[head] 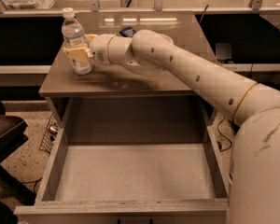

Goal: Pick blue plastic bottle from top drawer and place on counter

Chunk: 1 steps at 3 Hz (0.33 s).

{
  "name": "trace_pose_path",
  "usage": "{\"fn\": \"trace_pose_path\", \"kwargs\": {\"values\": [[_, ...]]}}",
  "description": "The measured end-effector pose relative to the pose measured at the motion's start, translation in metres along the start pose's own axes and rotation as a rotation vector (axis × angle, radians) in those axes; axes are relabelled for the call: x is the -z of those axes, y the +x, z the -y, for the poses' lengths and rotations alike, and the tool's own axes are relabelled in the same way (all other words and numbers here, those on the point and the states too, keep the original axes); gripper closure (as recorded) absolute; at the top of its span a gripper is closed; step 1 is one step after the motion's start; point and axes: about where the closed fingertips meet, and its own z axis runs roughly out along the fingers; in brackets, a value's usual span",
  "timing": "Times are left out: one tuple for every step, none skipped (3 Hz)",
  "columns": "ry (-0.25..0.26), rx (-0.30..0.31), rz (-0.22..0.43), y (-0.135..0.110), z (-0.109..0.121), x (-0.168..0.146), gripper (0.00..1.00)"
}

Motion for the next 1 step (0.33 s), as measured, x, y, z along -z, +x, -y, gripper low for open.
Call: {"fn": "trace_pose_path", "kwargs": {"values": [[0.000,0.000,0.000,0.0000,0.0000,0.0000,0.05]]}}
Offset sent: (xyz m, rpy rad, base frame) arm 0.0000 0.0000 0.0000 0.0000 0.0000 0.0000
